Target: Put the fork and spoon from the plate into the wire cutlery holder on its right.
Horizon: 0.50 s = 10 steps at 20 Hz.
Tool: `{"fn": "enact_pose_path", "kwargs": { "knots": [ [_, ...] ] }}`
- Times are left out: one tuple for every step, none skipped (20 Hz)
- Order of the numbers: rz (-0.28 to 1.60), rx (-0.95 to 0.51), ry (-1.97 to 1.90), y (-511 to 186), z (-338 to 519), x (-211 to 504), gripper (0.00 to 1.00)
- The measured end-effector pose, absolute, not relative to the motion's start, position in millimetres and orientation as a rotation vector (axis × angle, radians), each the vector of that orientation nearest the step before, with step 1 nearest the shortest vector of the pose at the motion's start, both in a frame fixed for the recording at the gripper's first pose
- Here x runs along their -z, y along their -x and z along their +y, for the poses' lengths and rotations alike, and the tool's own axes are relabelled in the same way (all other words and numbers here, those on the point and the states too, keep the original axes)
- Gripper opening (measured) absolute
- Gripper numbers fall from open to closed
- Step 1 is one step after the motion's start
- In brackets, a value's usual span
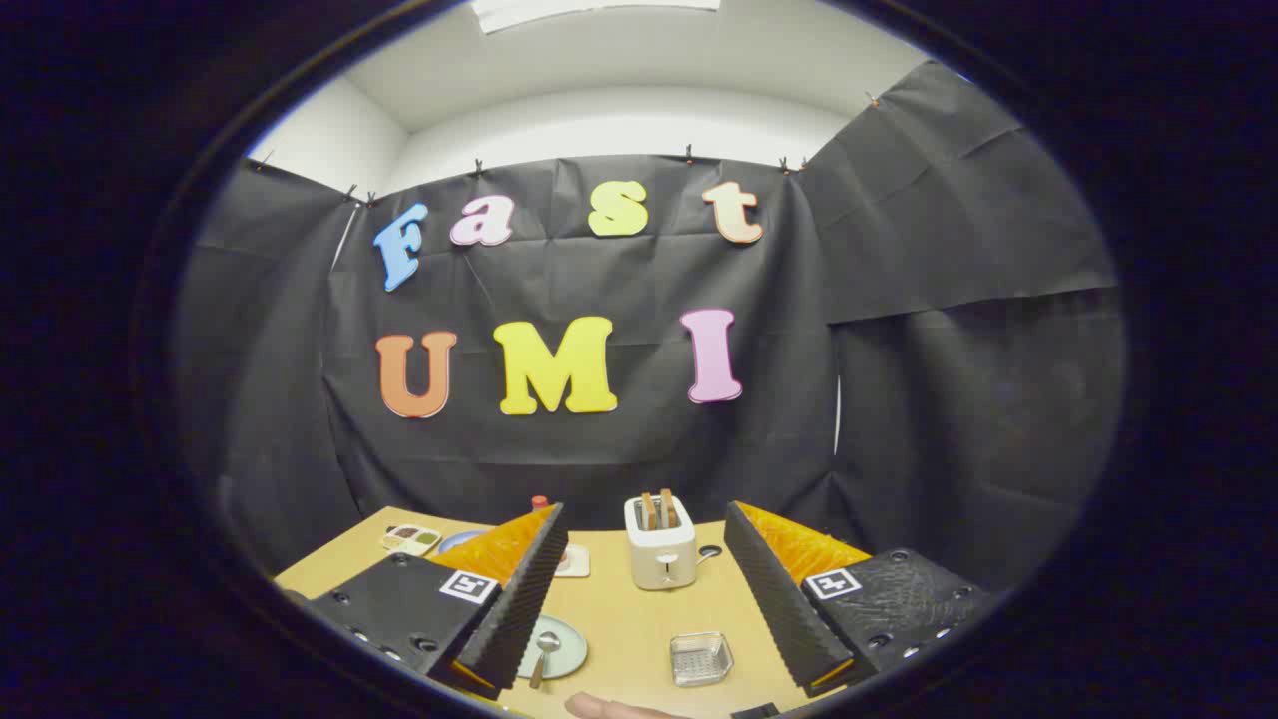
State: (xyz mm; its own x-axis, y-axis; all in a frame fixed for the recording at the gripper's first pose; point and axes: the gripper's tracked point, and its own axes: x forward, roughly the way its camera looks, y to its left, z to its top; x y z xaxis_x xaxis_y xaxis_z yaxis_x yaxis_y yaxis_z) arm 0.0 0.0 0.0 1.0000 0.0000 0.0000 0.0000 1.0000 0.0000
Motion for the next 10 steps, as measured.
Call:
{"fn": "enact_pose_path", "kwargs": {
  "knots": [
    [0.002, -0.002, 0.005, -2.3, 1.2, 0.2, 0.96],
    [0.006, 0.001, 0.008, -4.9, 1.8, -0.7, 0.96],
    [0.004, 0.000, 0.010, -6.4, 3.6, -1.4, 0.96],
    [-0.003, -0.004, 0.014, -7.5, 5.2, -4.7, 0.95],
    [-0.008, -0.002, 0.020, -8.6, 4.3, -6.0, 0.96],
    [-0.009, 0.002, 0.024, -10.9, 3.7, -6.7, 0.96],
    [-0.006, 0.001, 0.024, -14.4, 4.6, -6.0, 0.95],
    [-0.006, 0.000, 0.025, -15.2, 6.1, -6.0, 0.95],
    [-0.008, 0.002, 0.028, -16.6, 5.3, -5.8, 0.95],
    [-0.007, 0.001, 0.031, -17.5, 5.7, -5.0, 0.95]
  ]
}}
